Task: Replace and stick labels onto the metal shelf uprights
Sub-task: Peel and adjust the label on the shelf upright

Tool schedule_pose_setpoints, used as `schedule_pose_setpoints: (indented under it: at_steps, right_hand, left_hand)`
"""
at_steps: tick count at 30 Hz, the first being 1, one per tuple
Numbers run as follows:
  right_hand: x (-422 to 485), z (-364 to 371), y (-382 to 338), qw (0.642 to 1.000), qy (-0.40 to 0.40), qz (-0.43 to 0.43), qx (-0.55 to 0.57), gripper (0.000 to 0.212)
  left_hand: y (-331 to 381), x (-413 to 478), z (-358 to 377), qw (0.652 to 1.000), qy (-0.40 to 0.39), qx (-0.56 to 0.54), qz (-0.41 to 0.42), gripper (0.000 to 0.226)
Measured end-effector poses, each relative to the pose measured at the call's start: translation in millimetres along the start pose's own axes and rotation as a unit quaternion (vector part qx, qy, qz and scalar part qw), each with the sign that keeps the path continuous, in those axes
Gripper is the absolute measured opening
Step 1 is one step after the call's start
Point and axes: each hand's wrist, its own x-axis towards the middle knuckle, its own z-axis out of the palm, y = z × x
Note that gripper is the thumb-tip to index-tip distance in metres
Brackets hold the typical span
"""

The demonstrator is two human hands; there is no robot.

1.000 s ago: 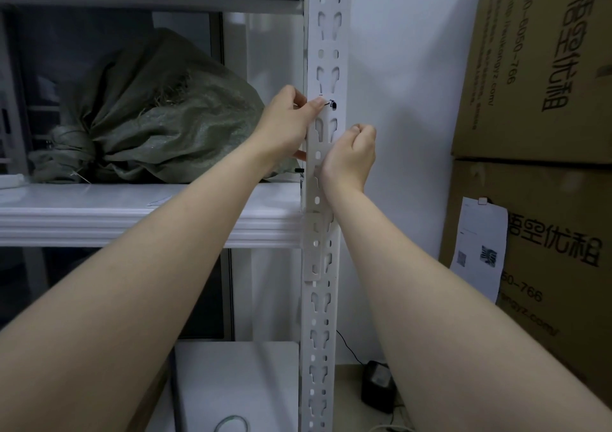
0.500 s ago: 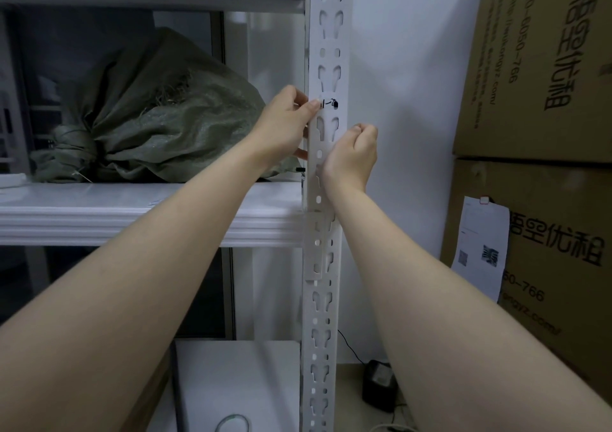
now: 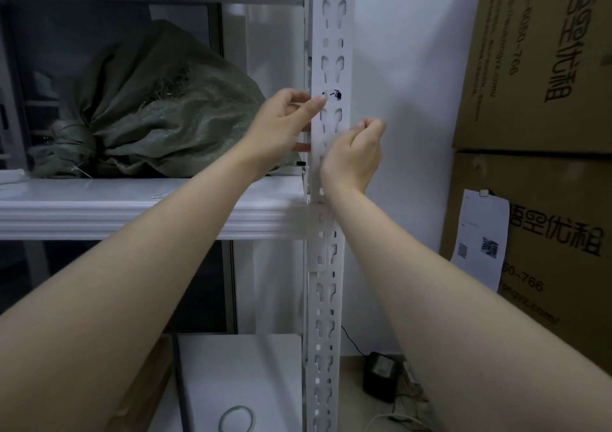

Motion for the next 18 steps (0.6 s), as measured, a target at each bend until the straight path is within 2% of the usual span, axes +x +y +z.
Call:
schedule_pose_setpoints:
  at_steps: [3,5,7,9,11,18]
  right_hand:
    - [-6,2,0,0.995,0.090,-0.034,0.022,0.013]
    - [-5,-2,-9,0.990,0.116,-0.080,0.027,0.012]
    - [-6,-6,-22,0.988,0.076,-0.132,0.029,0.010]
    - [-10,-8,-33,0.985,0.012,-0.167,0.045,0.007]
    - [-15,-10,-39,0.981,-0.030,-0.188,0.044,0.006]
    - [-22,-17,-39,0.979,-0.072,-0.192,0.012,0.007]
  left_hand:
    - [0,-6,-2,1.000,0.006,0.001,0.006,0.057]
    - [-1,-8,-6,0.998,0.057,0.019,0.029,0.055]
    - [-1,-8,-13,0.986,0.136,0.067,0.065,0.042]
    - [2,-10,-19,0.979,0.171,0.070,0.086,0.020]
    - [8,-14,-20,0.983,0.157,0.037,0.087,0.008]
    - [21,-33,-16,0.994,0.091,-0.005,0.063,0.013]
